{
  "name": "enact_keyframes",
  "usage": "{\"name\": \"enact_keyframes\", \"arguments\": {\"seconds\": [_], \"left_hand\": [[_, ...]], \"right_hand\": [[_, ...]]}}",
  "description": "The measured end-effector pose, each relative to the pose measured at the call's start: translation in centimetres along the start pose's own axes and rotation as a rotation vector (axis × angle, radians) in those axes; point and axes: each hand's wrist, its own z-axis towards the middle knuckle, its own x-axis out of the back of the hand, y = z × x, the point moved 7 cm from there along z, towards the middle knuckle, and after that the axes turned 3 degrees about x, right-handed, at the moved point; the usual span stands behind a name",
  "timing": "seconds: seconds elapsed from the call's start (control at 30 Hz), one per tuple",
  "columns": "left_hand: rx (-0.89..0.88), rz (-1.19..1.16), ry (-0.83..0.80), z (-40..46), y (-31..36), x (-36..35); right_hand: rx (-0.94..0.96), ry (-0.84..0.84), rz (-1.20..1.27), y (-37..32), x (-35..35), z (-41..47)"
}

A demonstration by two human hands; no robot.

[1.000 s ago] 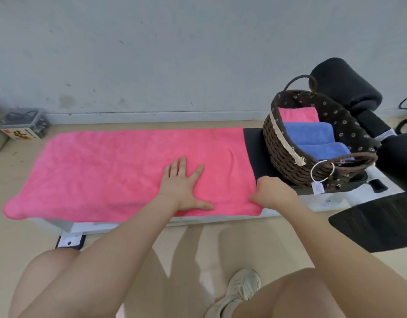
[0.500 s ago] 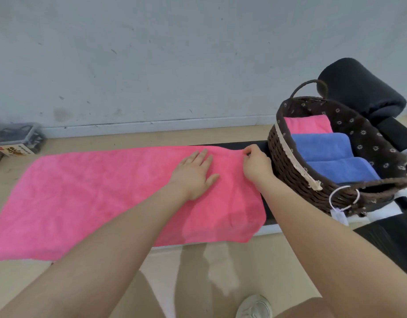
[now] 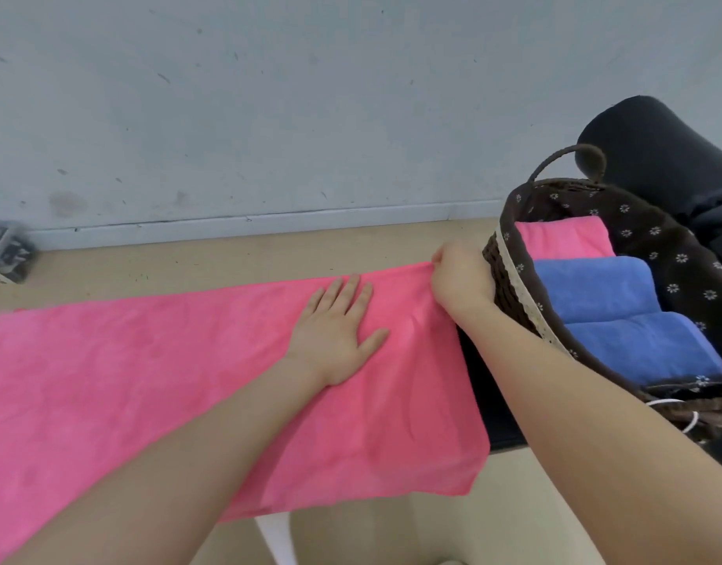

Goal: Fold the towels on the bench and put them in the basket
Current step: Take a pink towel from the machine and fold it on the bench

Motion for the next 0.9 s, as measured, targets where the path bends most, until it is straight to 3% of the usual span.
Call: {"name": "enact_keyframes", "arguments": {"seconds": [0.1,0.23,0.33,0.43,0.7,0.9], "left_hand": [[0.036,-0.024,0.008,1.4,0.3,0.0],[0.021,-0.145,0.047,1.3,0.4,1.0],[-0.008,-0.199,0.136,-0.9,-0.2,2.8],[0.064,-0.119,0.079,-4.6,-1.7,2.4],[0.084,0.010,-0.015,-8.4,-2.9,0.0],[0.192,0.033,-0.012,-9.4,-2.2,1.1]], "right_hand": [[0.041,0.057,-0.100,-1.3,0.7,0.1],[0.043,-0.029,-0.156,-2.6,-0.5,-2.1],[0.308,-0.073,-0.053,-6.5,-2.7,-6.2],[0.430,-0.190,0.087,-8.6,-5.4,-10.7],[0.437,-0.259,-0.174,-3.2,-6.1,-13.9],[0.220,-0.296,-0.246,3.8,-3.7,-16.0]]}}
